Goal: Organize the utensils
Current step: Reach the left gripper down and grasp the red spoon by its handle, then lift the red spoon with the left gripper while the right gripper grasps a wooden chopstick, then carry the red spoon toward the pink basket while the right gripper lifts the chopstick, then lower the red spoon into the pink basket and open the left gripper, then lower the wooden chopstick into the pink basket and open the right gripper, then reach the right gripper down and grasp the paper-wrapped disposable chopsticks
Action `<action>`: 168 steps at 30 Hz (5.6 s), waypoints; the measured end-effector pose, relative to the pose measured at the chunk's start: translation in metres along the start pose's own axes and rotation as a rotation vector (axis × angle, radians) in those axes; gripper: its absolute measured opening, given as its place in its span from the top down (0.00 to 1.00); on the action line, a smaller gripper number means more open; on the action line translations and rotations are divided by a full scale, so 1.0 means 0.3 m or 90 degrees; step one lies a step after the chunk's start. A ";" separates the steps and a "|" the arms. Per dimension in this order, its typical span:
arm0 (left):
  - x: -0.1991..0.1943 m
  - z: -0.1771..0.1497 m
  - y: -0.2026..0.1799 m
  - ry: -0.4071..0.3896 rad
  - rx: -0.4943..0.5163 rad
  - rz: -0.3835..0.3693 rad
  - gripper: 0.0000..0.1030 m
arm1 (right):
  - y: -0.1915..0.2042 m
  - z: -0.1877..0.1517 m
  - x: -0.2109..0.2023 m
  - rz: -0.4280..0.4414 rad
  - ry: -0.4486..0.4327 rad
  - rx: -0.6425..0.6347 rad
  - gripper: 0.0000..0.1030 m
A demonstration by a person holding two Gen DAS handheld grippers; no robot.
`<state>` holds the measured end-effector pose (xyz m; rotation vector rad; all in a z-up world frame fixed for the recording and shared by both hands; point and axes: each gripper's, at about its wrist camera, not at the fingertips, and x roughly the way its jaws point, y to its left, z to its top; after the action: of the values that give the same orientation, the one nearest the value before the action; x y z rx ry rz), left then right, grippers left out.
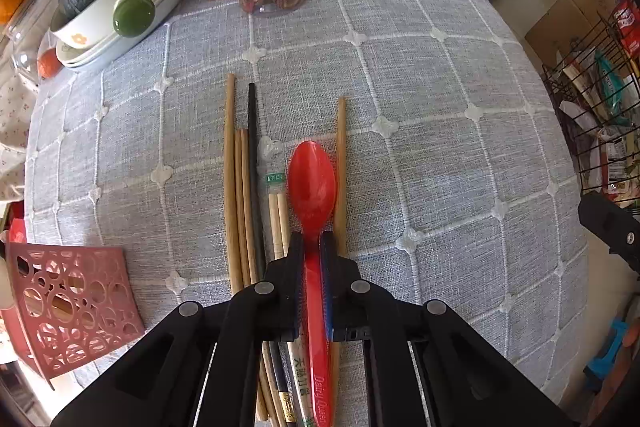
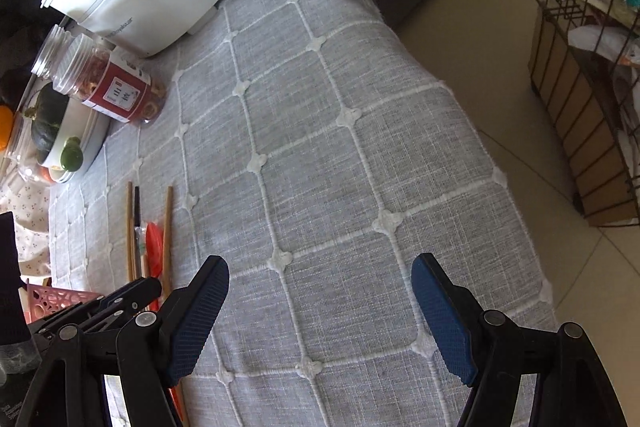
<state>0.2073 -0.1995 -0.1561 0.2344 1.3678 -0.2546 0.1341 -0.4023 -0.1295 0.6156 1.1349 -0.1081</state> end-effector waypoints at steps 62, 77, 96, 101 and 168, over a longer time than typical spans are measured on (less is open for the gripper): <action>-0.662 -0.462 0.681 -0.698 -0.248 -0.044 0.93 | 0.502 -0.215 -0.031 -0.023 -0.109 -0.258 0.95; -0.446 -0.368 0.683 -0.672 -0.248 0.031 0.93 | 0.590 -0.283 -0.124 0.022 -0.172 -0.300 0.95; -0.546 -0.481 0.673 -0.408 -0.239 0.032 0.50 | 0.737 -0.342 -0.406 0.179 -0.318 -0.283 0.94; -0.505 -0.516 0.717 -0.328 -0.256 0.021 0.36 | 0.821 -0.369 -0.422 0.220 -0.368 -0.295 0.94; -0.262 -0.508 0.524 -0.162 -0.107 -0.033 0.22 | 0.544 -0.318 0.183 -0.043 0.013 -0.276 0.34</action>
<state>0.1003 0.0004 -0.1047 0.0245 1.1368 -0.2044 0.1431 -0.2059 -0.1377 0.1935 1.1538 0.0856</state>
